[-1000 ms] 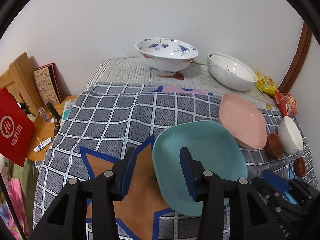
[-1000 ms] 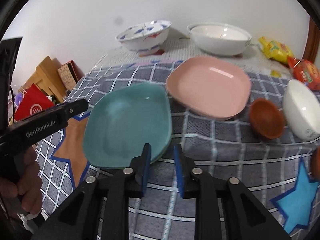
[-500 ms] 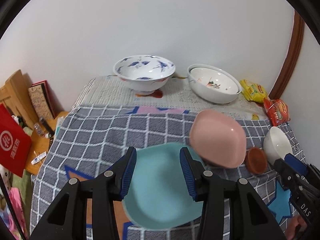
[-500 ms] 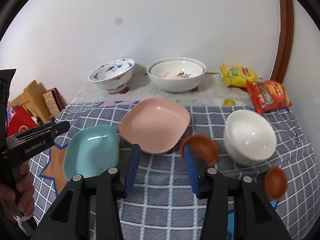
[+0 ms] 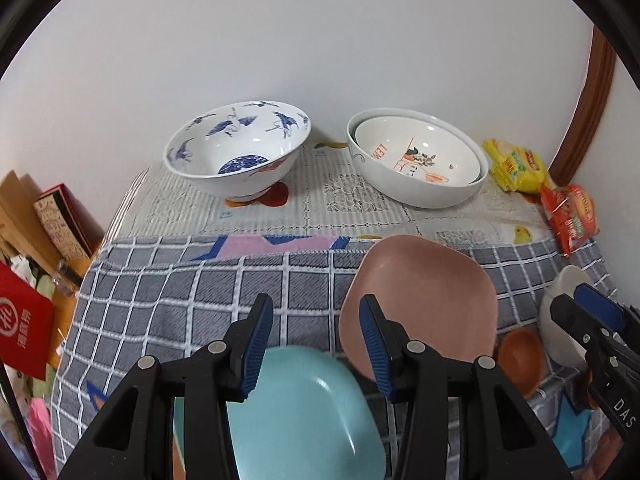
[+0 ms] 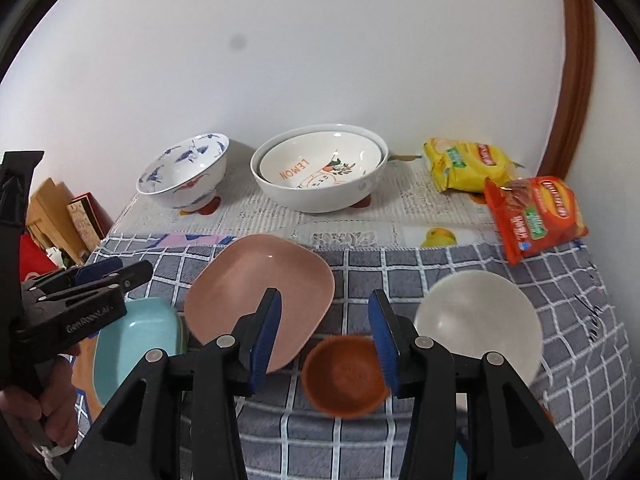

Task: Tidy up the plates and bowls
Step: 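Move both grippers to the pink plate rim and close them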

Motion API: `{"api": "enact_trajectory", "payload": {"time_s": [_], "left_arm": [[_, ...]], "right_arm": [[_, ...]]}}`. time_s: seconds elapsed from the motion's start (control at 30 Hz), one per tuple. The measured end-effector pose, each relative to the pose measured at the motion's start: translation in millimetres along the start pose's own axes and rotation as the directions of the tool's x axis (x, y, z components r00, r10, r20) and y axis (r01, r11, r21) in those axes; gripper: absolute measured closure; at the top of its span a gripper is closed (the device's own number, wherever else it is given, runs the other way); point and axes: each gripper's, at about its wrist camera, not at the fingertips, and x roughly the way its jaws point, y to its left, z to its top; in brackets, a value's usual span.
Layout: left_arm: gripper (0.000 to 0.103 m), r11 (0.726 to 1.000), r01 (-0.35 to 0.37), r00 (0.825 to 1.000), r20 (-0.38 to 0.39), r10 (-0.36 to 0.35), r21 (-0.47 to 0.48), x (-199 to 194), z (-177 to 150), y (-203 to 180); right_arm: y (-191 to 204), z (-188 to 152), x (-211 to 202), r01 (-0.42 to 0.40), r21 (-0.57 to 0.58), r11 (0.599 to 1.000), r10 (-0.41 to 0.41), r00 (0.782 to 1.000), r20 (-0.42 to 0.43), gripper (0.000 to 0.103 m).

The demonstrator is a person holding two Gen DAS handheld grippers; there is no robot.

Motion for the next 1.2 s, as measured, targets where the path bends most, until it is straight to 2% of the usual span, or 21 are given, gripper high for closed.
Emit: {"api": "enact_trajectory", "payload": {"time_s": [0.17, 0.27, 0.37, 0.5, 0.63, 0.73, 0.8, 0.93, 1.0, 1.1, 1.2], "left_arm": [[0.060, 1.000, -0.025, 0.999, -0.023, 0.026, 0.012, 23, 4, -8], [0.054, 1.000, -0.024, 0.999, -0.047, 0.024, 0.000, 36, 4, -10], [0.053, 1.000, -0.030, 0.998, -0.055, 0.030, 0.005, 44, 4, -10], [0.053, 0.999, -0.027, 0.997, -0.068, 0.028, 0.020, 55, 6, -13], [0.053, 0.999, -0.013, 0.997, -0.072, 0.016, 0.037, 63, 8, -19], [0.054, 0.999, -0.009, 0.996, -0.083, 0.013, 0.051, 70, 8, -24], [0.058, 0.999, -0.002, 0.996, -0.089, 0.007, 0.050, 74, 9, -24], [0.068, 0.999, 0.017, 0.994, -0.105, -0.012, 0.045, 79, 9, -25], [0.073, 0.999, 0.018, 0.994, -0.109, -0.014, 0.042, 82, 9, -25], [0.086, 0.998, 0.035, 0.991, -0.127, -0.029, 0.044, 86, 7, -26], [0.088, 0.998, 0.030, 0.993, -0.113, -0.024, 0.054, 84, 6, -28]], "right_arm": [[-2, 4, 30, -0.029, 0.006, 1.000, 0.029, 0.998, -0.053, 0.057], [-1, 3, 42, -0.039, -0.004, 0.999, 0.039, 0.997, -0.067, 0.050], [0, 2, 56, -0.035, -0.013, 0.999, 0.034, 0.996, -0.082, 0.046], [-1, 1, 72, -0.011, -0.017, 1.000, 0.009, 0.995, -0.095, 0.045], [-5, 1, 81, -0.020, -0.002, 1.000, 0.019, 0.995, -0.096, 0.046], [-6, 2, 85, -0.023, 0.010, 1.000, 0.024, 0.995, -0.098, 0.051], [-4, 2, 86, -0.018, -0.003, 1.000, 0.017, 0.995, -0.094, 0.053], [-2, 3, 95, -0.012, -0.012, 1.000, 0.011, 0.992, -0.123, 0.066], [-1, 2, 99, -0.007, -0.016, 1.000, 0.005, 0.991, -0.136, 0.068], [0, 1, 105, -0.001, -0.023, 1.000, -0.003, 0.988, -0.155, 0.081], [-1, 0, 105, 0.026, -0.023, 0.999, -0.029, 0.990, -0.137, 0.095]]}}
